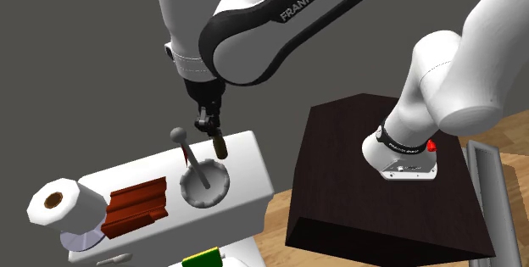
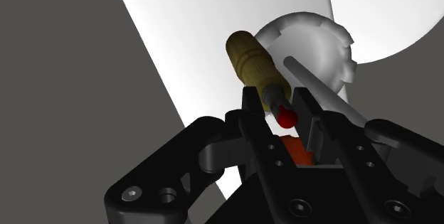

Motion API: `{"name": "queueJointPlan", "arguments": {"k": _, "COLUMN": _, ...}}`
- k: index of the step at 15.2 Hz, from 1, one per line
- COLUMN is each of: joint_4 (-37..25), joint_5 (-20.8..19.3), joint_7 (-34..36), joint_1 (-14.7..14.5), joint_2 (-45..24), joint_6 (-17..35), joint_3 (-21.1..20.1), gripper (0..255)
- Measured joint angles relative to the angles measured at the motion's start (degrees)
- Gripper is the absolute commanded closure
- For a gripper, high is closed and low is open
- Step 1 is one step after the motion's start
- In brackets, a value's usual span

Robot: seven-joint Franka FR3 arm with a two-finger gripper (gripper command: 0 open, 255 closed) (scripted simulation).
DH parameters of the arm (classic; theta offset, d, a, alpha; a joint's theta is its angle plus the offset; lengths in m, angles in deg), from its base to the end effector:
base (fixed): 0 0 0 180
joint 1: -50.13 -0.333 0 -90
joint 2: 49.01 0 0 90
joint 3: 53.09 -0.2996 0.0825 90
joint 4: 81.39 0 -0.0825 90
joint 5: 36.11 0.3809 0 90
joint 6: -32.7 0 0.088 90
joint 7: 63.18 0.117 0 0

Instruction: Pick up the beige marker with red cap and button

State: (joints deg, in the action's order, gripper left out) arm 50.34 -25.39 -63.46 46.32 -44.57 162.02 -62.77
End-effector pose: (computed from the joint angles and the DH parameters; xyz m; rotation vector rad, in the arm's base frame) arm 0.4891 0.1241 0.3590 -2.9989 -0.1859 -0.0292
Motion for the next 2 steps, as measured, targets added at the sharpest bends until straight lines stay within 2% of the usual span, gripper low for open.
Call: {"name": "queueJointPlan", "arguments": {"k": 2, "joint_4": -0.8, "joint_5": -0.1, "joint_7": 0.2, "joint_1": 0.0, "joint_2": 0.5, "joint_6": -1.4, "joint_3": 0.0, "gripper": 255}}
